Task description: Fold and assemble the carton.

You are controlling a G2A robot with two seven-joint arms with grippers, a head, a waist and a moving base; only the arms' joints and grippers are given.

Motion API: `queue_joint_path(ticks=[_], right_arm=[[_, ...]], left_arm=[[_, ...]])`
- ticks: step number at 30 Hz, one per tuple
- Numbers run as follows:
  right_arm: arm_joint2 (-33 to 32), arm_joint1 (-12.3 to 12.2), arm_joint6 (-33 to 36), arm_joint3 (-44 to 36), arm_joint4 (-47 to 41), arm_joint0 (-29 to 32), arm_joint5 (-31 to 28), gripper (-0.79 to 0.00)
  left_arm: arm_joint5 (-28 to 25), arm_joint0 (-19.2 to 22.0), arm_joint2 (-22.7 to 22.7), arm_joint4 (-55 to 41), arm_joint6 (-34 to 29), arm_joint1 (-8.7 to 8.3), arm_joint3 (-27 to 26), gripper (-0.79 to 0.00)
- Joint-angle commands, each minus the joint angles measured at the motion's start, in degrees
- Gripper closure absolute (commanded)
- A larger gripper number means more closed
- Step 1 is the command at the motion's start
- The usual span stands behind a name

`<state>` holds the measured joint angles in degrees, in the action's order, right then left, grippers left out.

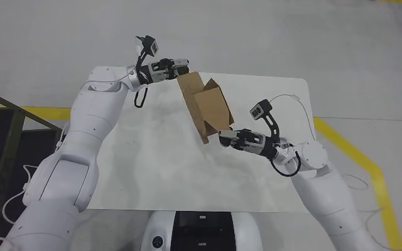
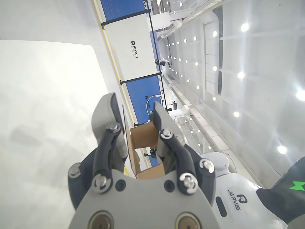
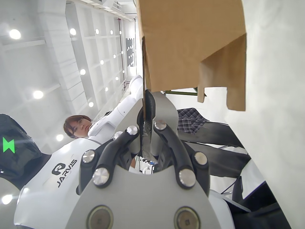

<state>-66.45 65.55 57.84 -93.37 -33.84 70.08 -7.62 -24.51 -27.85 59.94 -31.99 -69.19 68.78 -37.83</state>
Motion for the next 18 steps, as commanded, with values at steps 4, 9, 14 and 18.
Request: queue_joint_path(ticks=[4, 9, 14, 18], right_arm=[[-0.56, -0.21, 2.29, 0.02, 0.50, -0.40, -0.55, 0.000], [-0.77, -0.45, 7.27, 0.71, 1.39, -2.03, -1.88, 0.000], [-1.06, -0.59, 11.16, 1.62, 0.66, -3.73, -3.12, 0.000], [-1.24, -0.64, 12.95, 2.55, -0.33, -4.89, -3.45, 0.000]], left_arm=[[0.53, -0.10, 1.50, 0.63, -2.29, -0.84, 0.95, -0.785], [3.05, 0.29, 1.68, 3.95, -5.98, -1.73, 1.91, -0.785], [6.03, 0.29, 1.46, 3.62, -11.36, -1.93, 2.90, -0.785], [8.05, 0.35, 1.04, 1.89, -17.92, -1.80, 3.76, -0.785]])
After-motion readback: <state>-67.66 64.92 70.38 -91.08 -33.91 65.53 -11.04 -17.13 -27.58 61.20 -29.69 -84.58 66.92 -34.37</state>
